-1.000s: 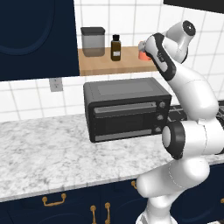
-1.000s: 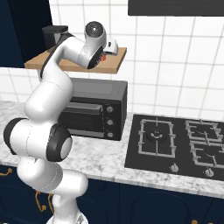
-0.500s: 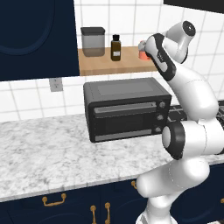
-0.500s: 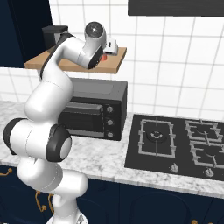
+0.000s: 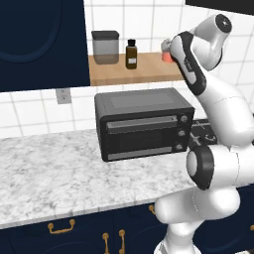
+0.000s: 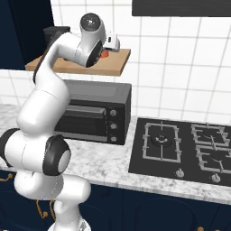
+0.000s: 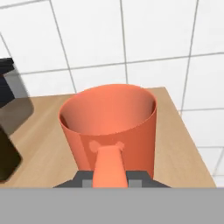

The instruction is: Gather all objects into one cabinet and sort the glasses and bowls to opposite sides.

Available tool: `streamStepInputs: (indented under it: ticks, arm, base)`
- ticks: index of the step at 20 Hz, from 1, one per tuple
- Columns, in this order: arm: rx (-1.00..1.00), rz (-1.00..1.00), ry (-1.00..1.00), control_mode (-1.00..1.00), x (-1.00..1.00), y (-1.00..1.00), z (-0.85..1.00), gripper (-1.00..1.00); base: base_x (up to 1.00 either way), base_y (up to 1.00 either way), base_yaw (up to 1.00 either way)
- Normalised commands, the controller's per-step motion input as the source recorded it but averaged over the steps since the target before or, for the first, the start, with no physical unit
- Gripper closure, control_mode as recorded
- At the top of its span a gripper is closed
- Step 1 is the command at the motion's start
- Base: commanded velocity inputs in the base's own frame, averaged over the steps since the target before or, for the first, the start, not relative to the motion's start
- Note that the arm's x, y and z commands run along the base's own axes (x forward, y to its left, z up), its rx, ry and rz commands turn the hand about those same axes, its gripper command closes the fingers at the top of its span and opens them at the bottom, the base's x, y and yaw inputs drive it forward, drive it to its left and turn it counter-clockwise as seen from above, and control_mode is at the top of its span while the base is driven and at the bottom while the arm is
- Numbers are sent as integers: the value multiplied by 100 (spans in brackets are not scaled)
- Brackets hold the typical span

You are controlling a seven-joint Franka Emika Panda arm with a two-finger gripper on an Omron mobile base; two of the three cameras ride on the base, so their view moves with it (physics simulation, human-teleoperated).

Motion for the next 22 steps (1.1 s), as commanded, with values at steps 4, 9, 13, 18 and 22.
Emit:
streamStepInputs:
  ticks: [4,9,13,18,22]
  arm:
    - [0,-2,0,-100,-94,4,33,100]
    - [-1,-11,0,-100,-100,29,0,100]
    - [0,-8,-1,-100,-100,29,-21,100]
    - [0,-4,-2,-100,-100,5,-34,100]
    - [0,0,-2,-100,-93,4,-32,100]
  base:
    - [0,0,0]
    - [0,0,0]
    - [0,0,0]
    - [0,0,0]
    - [0,0,0]
